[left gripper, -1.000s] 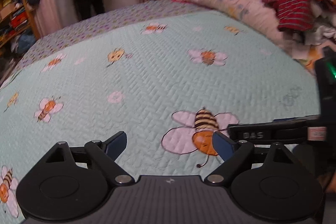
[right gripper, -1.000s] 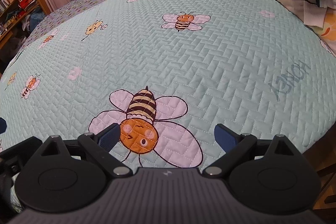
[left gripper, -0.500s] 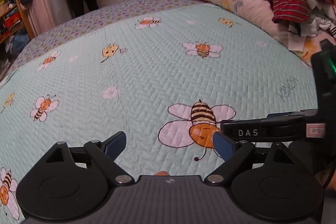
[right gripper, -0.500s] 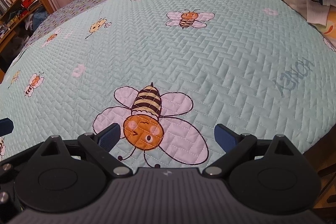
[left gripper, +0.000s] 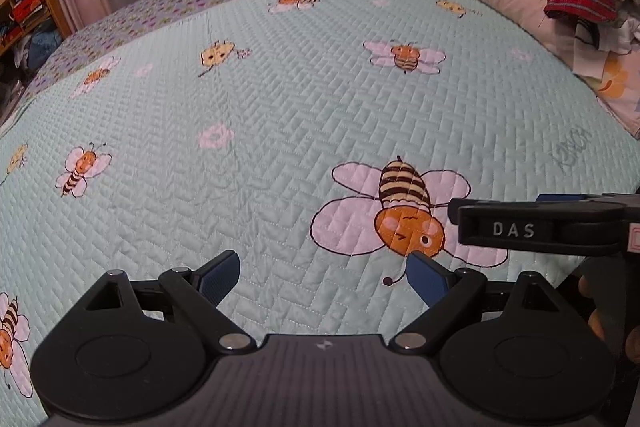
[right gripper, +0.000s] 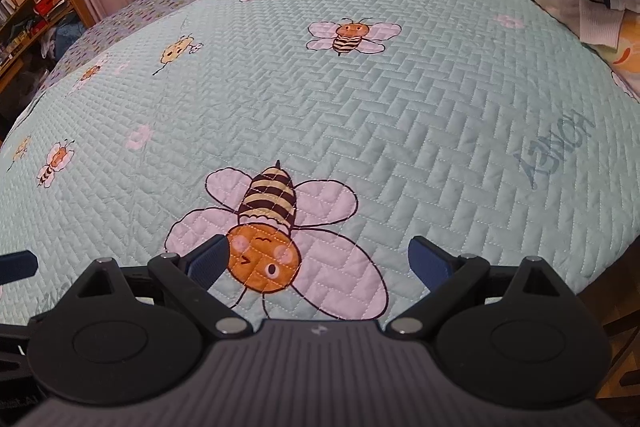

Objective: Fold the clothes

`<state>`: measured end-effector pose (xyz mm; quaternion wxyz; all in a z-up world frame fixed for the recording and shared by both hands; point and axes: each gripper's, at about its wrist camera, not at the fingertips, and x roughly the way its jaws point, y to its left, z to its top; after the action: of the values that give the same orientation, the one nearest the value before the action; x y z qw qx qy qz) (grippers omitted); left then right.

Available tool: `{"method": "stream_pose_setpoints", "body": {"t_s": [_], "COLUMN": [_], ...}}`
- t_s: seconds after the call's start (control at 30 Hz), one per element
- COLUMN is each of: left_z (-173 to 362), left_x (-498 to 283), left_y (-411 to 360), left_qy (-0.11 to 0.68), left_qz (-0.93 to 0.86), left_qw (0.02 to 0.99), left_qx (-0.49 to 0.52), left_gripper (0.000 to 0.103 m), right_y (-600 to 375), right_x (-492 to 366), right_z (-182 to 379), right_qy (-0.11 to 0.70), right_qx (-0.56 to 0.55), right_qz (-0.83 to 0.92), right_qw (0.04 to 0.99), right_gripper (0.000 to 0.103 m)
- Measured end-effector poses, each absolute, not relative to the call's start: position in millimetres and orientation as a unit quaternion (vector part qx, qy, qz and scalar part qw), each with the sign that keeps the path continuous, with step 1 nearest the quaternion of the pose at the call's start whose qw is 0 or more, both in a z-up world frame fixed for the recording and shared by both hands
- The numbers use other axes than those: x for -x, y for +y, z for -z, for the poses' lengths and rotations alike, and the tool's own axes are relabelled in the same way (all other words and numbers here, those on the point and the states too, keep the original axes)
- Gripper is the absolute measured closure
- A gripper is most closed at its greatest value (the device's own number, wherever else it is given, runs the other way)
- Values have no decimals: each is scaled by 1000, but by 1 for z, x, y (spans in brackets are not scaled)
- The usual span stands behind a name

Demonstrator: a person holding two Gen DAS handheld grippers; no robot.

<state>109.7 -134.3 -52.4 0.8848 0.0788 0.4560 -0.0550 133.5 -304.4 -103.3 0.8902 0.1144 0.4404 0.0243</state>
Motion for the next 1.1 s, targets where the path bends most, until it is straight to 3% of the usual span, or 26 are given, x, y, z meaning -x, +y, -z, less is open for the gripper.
{"method": "stream_pose_setpoints", "body": {"t_s": [0.4, 0.6, 0.67, 1.1], "left_z": [59, 49, 42, 40], "left_x": [-126, -124, -124, -118], "left_y": [-149, -146, -141, -133], "left_qy": [473, 442, 438, 433], "left_qz": [30, 2, 7, 25], "left_qw": [874, 888, 891, 895], "left_qx": [-108, -127, -116, -102], "left_gripper": [8, 7, 1, 1], "right_y": [-314, -315, -314, -304], "right_x": [-139, -142, -142, -142], "right_z": [110, 114, 115, 112], "right_qy": [444, 449, 450, 451], "right_qx": [-126, -128, -128, -117], "right_qz": [-21, -21, -22, -27], "right_qw": [887, 884, 884, 884], "right_gripper": [7, 7, 7, 7]}}
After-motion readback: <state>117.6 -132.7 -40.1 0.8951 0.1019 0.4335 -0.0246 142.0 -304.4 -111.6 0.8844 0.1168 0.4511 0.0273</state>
